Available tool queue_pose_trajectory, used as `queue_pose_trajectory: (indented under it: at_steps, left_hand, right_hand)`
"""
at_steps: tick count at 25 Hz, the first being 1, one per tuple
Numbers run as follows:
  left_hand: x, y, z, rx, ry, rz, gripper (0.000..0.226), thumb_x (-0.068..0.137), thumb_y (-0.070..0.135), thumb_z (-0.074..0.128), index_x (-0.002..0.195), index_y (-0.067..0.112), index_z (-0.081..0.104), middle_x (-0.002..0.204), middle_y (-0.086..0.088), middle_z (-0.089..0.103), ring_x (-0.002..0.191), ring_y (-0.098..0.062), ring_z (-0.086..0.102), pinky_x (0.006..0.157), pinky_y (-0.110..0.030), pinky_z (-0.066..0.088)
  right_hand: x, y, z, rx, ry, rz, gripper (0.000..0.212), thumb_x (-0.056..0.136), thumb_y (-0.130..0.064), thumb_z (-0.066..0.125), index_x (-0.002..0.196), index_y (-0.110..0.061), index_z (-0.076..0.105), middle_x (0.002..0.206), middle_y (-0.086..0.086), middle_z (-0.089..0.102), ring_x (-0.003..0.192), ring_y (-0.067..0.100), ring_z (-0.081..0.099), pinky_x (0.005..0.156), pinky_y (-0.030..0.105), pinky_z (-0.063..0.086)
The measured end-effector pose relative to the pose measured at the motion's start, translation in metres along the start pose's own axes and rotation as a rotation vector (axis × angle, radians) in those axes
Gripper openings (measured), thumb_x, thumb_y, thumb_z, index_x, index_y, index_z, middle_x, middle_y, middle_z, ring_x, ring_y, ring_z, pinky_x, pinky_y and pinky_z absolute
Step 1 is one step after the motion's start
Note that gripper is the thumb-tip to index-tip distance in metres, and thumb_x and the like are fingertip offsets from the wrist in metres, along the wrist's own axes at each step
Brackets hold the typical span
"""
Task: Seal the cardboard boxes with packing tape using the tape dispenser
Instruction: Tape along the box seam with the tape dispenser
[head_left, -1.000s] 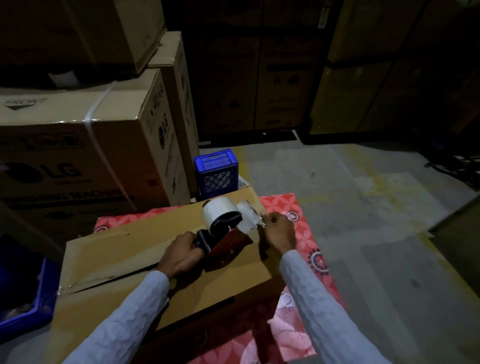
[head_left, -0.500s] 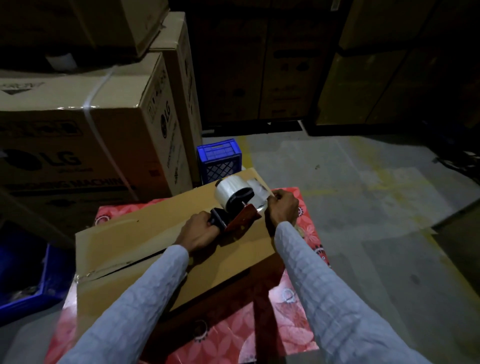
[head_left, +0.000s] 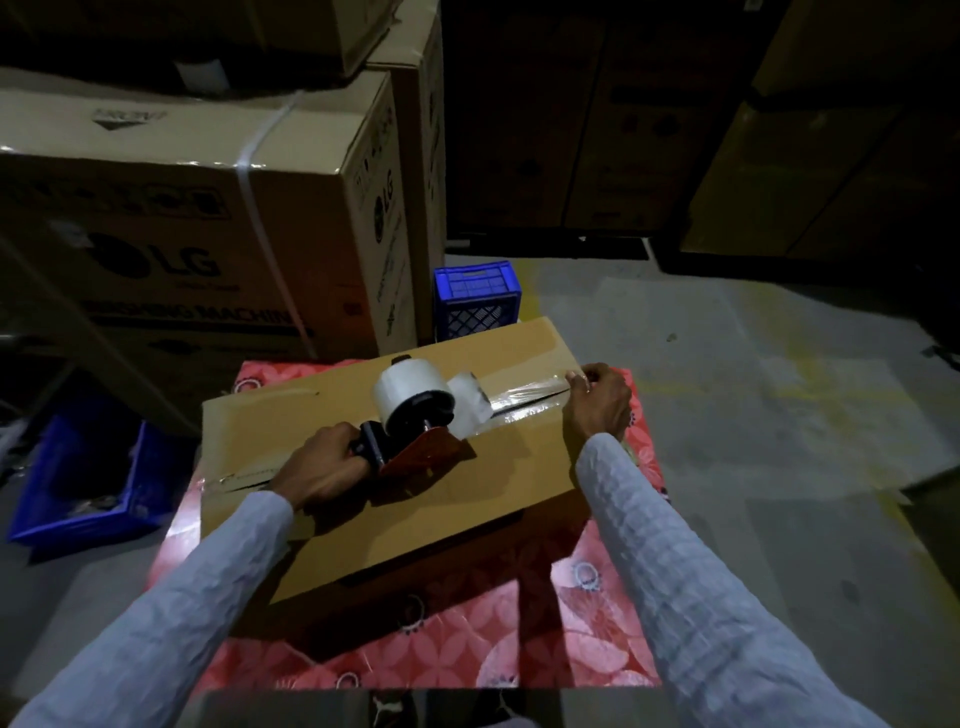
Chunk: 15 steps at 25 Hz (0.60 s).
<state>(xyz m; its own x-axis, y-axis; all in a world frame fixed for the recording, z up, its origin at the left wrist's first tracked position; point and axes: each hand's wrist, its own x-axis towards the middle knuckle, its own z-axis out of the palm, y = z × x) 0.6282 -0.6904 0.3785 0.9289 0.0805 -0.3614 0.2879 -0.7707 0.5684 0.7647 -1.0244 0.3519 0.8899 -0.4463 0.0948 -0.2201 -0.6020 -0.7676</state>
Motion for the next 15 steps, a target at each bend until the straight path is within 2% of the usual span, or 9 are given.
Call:
queue_pose_trajectory:
  at_steps: [3, 5, 7, 9, 11, 13, 15]
  left_hand:
    - [-0.009, 0.000, -0.001, 0.001, 0.025, -0.006, 0.032, 0.076, 0.051, 0.055, 0.091, 0.024, 0.065, 0.085, -0.001, 0.071, 0.076, -0.023, 0.068, 0.078, -0.046, 0.059]
    - [-0.011, 0.005, -0.001, 0.002, 0.043, -0.016, 0.029, 0.078, 0.047, 0.056, 0.092, 0.024, 0.064, 0.086, -0.001, 0.070, 0.077, -0.023, 0.067, 0.079, -0.044, 0.058]
    - [-0.012, 0.006, -0.002, 0.003, 0.052, -0.024, 0.027, 0.082, 0.044, 0.058, 0.096, 0.022, 0.063, 0.088, -0.001, 0.069, 0.079, -0.023, 0.066, 0.081, -0.043, 0.058]
    - [-0.013, 0.005, -0.003, 0.006, 0.057, -0.028, 0.032, 0.080, 0.047, 0.056, 0.097, 0.021, 0.064, 0.088, -0.003, 0.069, 0.078, -0.024, 0.066, 0.080, -0.044, 0.058]
    - [-0.013, 0.005, -0.003, -0.002, 0.060, -0.023, 0.036, 0.076, 0.050, 0.055, 0.093, 0.019, 0.065, 0.085, -0.005, 0.069, 0.076, -0.026, 0.066, 0.077, -0.044, 0.058]
    - [-0.012, 0.007, -0.004, -0.013, 0.053, -0.014, 0.032, 0.079, 0.045, 0.058, 0.089, 0.016, 0.067, 0.084, -0.008, 0.070, 0.075, -0.028, 0.067, 0.075, -0.044, 0.057]
    - [-0.012, 0.007, -0.003, -0.012, 0.047, -0.008, 0.025, 0.084, 0.039, 0.063, 0.087, 0.015, 0.069, 0.082, -0.008, 0.071, 0.075, -0.028, 0.068, 0.075, -0.044, 0.057]
  right_hand:
    - [-0.001, 0.002, 0.002, -0.076, -0.006, -0.228, 0.035, 0.092, -0.012, 0.070, 0.125, -0.017, 0.061, 0.121, 0.005, 0.060, 0.115, 0.025, 0.054, 0.089, 0.037, 0.047]
    - [-0.002, 0.005, 0.005, -0.170, -0.073, -0.446, 0.027, 0.086, -0.003, 0.071, 0.110, -0.013, 0.067, 0.109, 0.008, 0.063, 0.106, 0.028, 0.054, 0.085, 0.038, 0.046]
    - [-0.008, 0.005, 0.008, -0.236, -0.215, -0.590, 0.017, 0.080, 0.001, 0.072, 0.090, -0.013, 0.070, 0.097, 0.005, 0.063, 0.096, 0.028, 0.056, 0.073, 0.034, 0.045]
    - [-0.021, -0.003, 0.015, -0.226, -0.345, -0.634, 0.017, 0.079, -0.002, 0.068, 0.087, -0.017, 0.068, 0.095, 0.000, 0.060, 0.093, 0.025, 0.054, 0.069, 0.034, 0.047]
    - [-0.045, -0.015, 0.024, -0.214, -0.459, -0.682, 0.016, 0.079, -0.012, 0.063, 0.093, -0.018, 0.066, 0.095, -0.002, 0.056, 0.092, 0.020, 0.049, 0.071, 0.037, 0.049]
    - [-0.074, -0.028, 0.033, -0.157, -0.583, -0.631, 0.032, 0.076, -0.023, 0.061, 0.108, -0.017, 0.063, 0.099, 0.000, 0.054, 0.089, 0.020, 0.049, 0.072, 0.037, 0.050]
    - [-0.095, -0.033, 0.038, -0.111, -0.658, -0.516, 0.058, 0.069, -0.027, 0.065, 0.127, -0.024, 0.058, 0.106, 0.004, 0.054, 0.089, 0.025, 0.055, 0.074, 0.035, 0.051]
